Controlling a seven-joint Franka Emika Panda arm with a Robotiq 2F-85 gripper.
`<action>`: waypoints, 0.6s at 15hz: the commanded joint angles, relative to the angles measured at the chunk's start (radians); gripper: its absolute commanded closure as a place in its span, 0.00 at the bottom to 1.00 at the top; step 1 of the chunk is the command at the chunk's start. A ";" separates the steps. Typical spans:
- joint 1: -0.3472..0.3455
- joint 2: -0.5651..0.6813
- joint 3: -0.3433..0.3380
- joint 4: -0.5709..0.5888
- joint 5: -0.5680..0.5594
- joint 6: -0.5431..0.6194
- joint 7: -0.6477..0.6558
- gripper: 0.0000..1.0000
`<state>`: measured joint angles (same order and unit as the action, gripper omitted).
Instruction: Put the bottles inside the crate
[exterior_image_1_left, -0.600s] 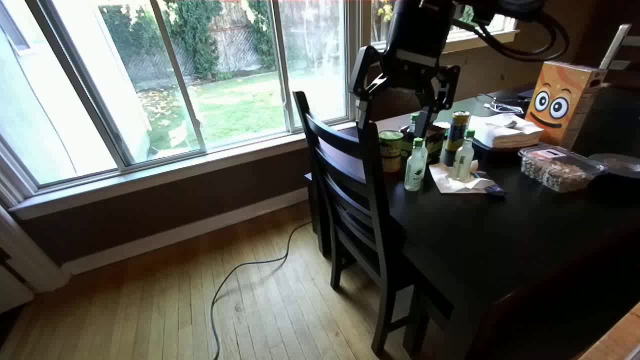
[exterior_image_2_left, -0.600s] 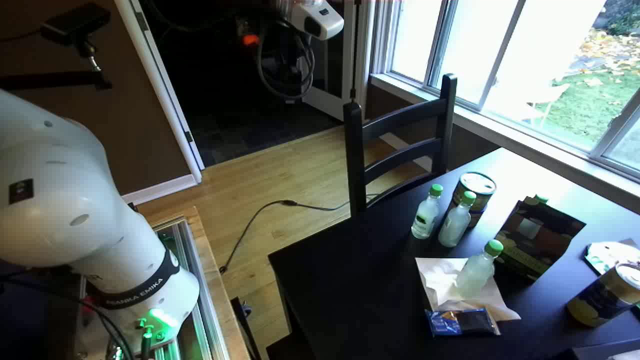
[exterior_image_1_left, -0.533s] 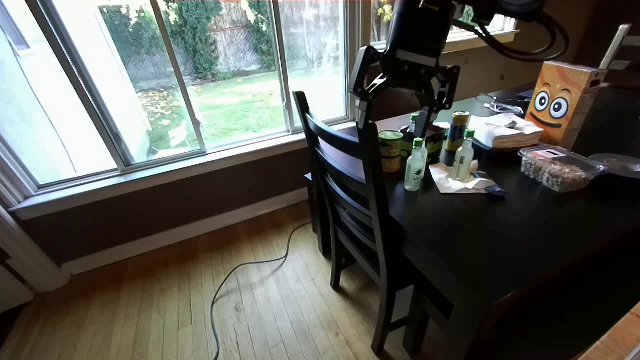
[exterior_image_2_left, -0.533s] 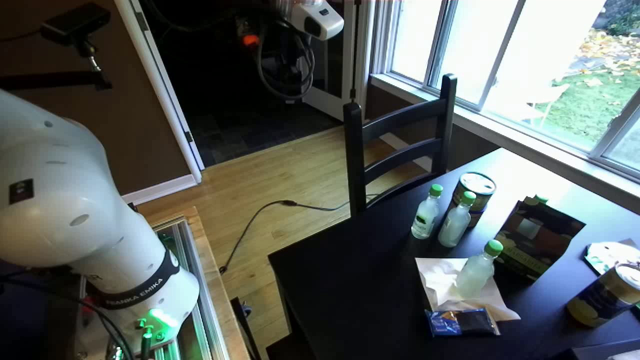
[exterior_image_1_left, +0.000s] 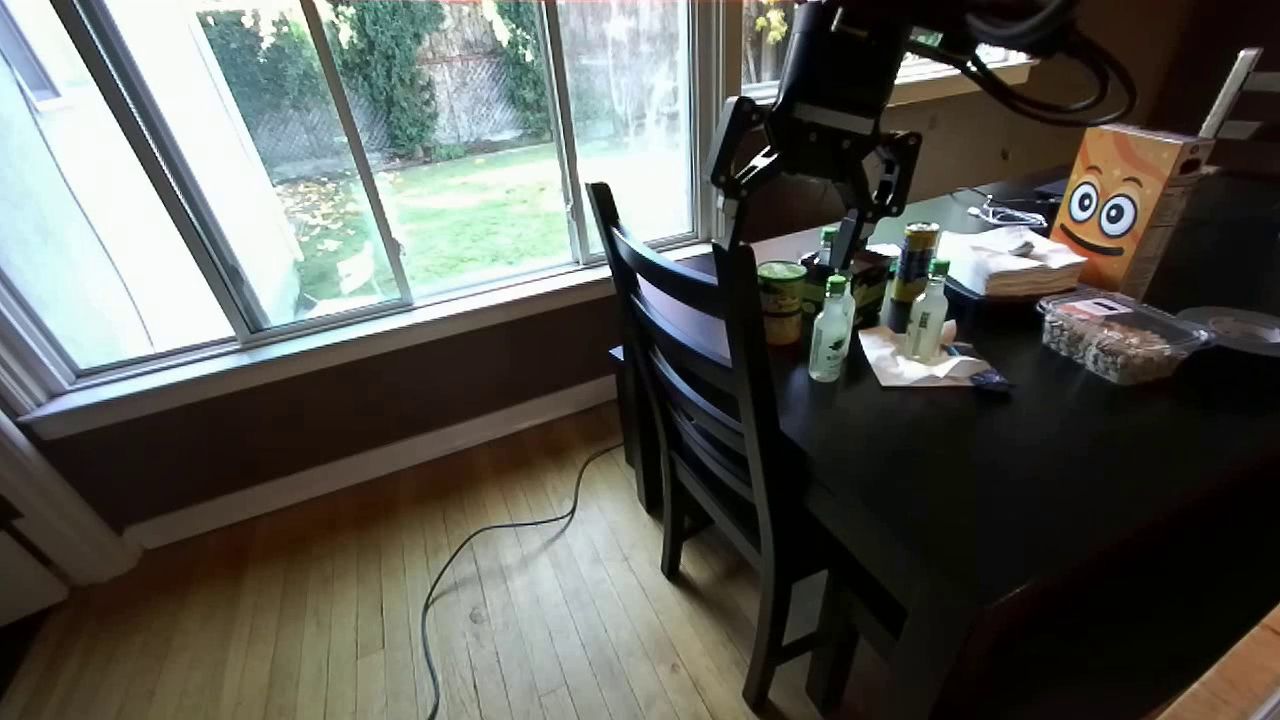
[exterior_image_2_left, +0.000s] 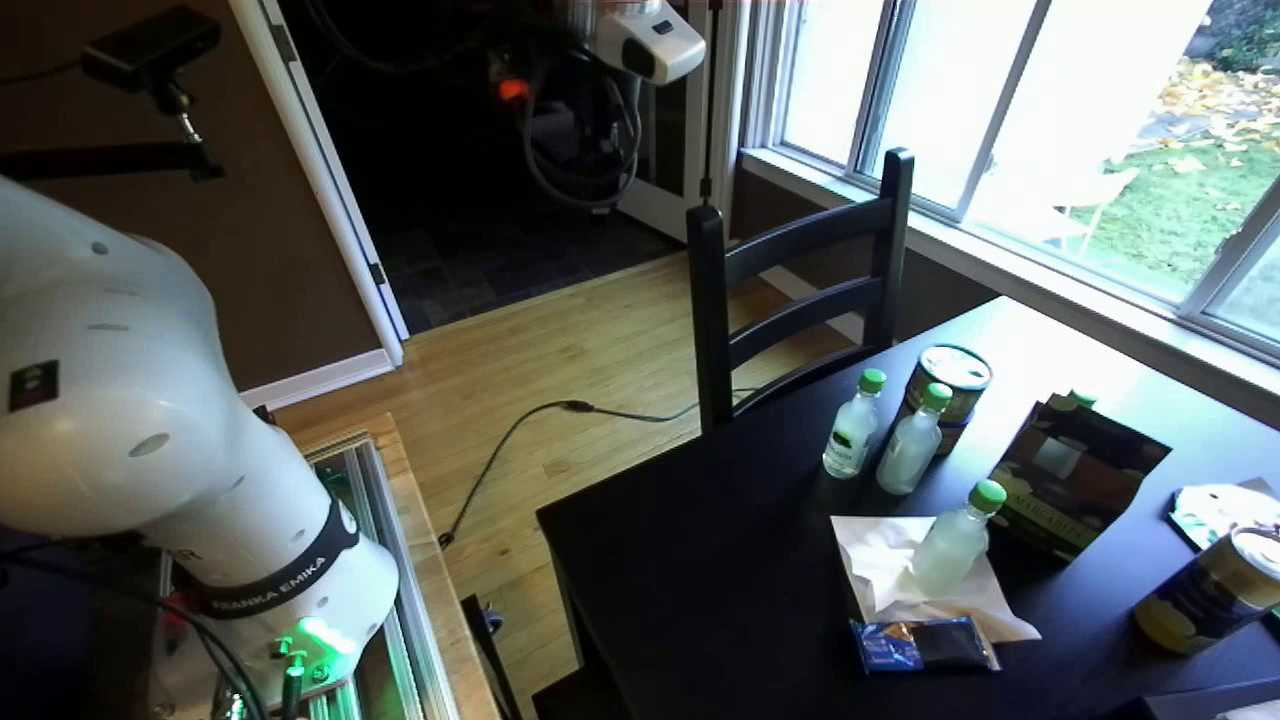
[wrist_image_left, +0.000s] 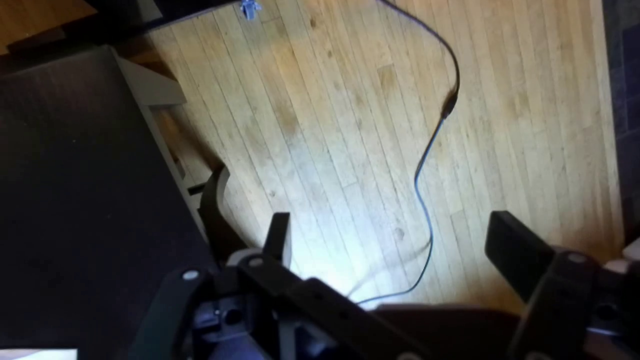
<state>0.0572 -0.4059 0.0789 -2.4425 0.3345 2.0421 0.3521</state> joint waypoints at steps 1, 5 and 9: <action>-0.096 0.056 0.005 -0.030 -0.115 0.143 0.085 0.00; -0.205 0.142 -0.006 -0.041 -0.286 0.297 0.201 0.00; -0.272 0.261 -0.021 0.014 -0.445 0.424 0.357 0.00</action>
<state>-0.1875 -0.2366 0.0627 -2.4821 -0.0126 2.3934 0.5924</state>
